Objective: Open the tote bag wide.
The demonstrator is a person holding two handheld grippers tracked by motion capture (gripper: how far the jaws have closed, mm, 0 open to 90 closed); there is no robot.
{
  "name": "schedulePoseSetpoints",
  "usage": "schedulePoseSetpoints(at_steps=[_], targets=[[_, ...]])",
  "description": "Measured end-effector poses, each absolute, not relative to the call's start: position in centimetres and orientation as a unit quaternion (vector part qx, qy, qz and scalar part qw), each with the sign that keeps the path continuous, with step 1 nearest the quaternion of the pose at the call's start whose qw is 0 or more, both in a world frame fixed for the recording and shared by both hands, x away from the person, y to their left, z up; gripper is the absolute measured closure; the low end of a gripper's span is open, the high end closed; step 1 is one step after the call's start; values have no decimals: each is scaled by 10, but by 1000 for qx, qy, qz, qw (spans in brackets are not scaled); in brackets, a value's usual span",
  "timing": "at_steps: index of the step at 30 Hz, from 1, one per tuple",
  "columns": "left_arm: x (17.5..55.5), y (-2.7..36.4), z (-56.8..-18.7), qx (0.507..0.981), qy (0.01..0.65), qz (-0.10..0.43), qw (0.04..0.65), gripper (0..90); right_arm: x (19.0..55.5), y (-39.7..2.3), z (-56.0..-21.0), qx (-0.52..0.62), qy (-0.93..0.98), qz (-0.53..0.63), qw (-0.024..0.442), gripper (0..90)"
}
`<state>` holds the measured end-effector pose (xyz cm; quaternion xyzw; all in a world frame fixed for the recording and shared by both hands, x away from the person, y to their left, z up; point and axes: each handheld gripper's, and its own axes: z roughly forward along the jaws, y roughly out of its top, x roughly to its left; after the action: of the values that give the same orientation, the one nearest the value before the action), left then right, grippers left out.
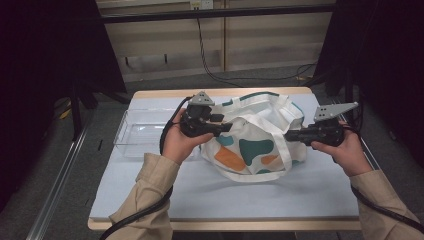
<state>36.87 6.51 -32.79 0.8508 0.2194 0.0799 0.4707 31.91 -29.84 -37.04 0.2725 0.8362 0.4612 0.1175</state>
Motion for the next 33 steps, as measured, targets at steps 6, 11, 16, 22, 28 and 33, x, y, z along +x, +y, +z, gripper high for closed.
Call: schedulePoseSetpoints(at_steps=[6, 11, 16, 22, 28, 33], targets=[[366, 58, -322, 846, 221, 73, 480, 512, 319, -296, -371, 274, 837, 460, 117, 860], [360, 47, -318, 849, 205, 70, 483, 537, 319, -293, -373, 271, 839, 459, 112, 860], [357, 39, -324, 870, 186, 39, 454, 765, 319, -293, -373, 275, 837, 460, 111, 850], [357, 41, -332, 878, 188, 19, 440, 865, 319, -300, -369, 287, 830, 466, 112, 784], [355, 41, -339, 878, 185, 10, 441, 873, 320, -308, -363, 298, 825, 464, 127, 722], [354, 40, -346, 883, 178, 4, 434, 875, 323, -317, -360, 318, 816, 463, 139, 691]])
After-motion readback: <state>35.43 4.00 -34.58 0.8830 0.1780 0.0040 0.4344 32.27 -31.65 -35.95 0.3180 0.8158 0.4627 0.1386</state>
